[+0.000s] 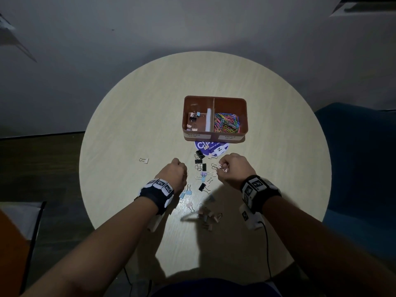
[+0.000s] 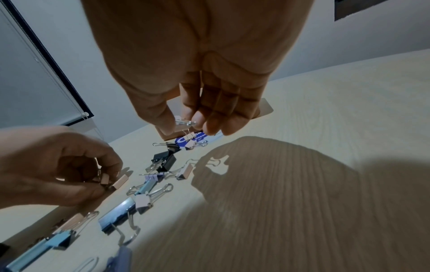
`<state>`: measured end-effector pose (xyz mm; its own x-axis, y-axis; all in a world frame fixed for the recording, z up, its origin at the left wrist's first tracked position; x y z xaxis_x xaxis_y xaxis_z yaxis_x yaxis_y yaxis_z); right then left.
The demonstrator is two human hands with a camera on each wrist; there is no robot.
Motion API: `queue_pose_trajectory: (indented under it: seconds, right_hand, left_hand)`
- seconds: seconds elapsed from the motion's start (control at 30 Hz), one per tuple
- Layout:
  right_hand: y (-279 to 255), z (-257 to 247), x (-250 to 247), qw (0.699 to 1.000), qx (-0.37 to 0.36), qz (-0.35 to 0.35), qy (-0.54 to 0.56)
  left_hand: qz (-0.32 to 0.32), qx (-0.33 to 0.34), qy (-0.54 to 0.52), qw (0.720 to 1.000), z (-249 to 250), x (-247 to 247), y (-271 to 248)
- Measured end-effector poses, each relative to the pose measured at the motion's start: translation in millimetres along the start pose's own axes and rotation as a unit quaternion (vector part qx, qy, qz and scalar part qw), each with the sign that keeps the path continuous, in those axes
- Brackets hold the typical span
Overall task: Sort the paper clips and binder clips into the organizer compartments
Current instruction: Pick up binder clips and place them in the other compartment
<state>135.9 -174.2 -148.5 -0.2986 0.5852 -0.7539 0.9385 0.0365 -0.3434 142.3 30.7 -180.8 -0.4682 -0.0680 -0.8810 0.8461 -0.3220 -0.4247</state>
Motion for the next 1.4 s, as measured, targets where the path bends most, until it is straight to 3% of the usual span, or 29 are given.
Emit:
queue_pose_trajectory:
  seconds: [0.23, 0.37, 0.5, 0.67, 0.8, 1.0, 1.2, 1.4]
  right_hand:
    - [-2.3, 4.2, 10.0, 1.000, 0.020, -0.023, 0.001]
    - [-4.2, 6.0, 12.9, 0.999, 0.027, -0.031, 0.000]
    - [-6.6, 6.1, 14.2, 0.999, 0.026, -0.036, 0.001]
    - [-6.8, 3.2, 7.8, 1.000, 0.014, -0.023, 0.002]
    - [-0.5, -16.6, -11.7, 1.000, -0.018, 0.008, 0.007]
    - [35.0, -73.7, -56.7, 0.991, -0.088, 0.100, 0.019]
    - [73.7, -99.8, -75.3, 0.991, -0.078, 0.109, 0.014]
    - [64.5, -101.7, -79.0, 0.989, -0.088, 0.113, 0.036]
  left_hand:
    - [0.011, -0.009, -0.019, 1.000, -1.6, -4.6, 1.1]
    - [0.017, 0.018, -0.020, 1.000, 3.5, -2.8, -2.0]
    - [-0.002, 0.037, 0.017, 0.999, 10.2, -2.1, -0.6]
    - [-0.022, 0.016, 0.046, 0.999, 12.7, -5.1, -0.9]
    - [0.080, -0.016, -0.024, 0.996, 17.5, -39.0, -4.7]
    - [0.228, 0.018, -0.106, 0.968, 30.7, -142.0, 9.2]
    - [0.185, 0.012, -0.099, 0.978, 30.6, -163.6, 48.8]
    - [0.188, 0.001, -0.123, 0.974, 17.3, -153.5, 47.1]
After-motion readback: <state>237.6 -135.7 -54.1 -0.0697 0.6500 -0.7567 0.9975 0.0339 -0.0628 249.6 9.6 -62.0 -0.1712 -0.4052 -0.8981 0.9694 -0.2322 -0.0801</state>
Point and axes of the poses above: each hand's wrist, its own y-axis towards the middle knuckle, its own x-axis out of the palm, z = x × y, the point moved 7 cm from there along y, towards the middle knuckle, and after that the axes turned 3 degrees about y, right-handed, at the moved point
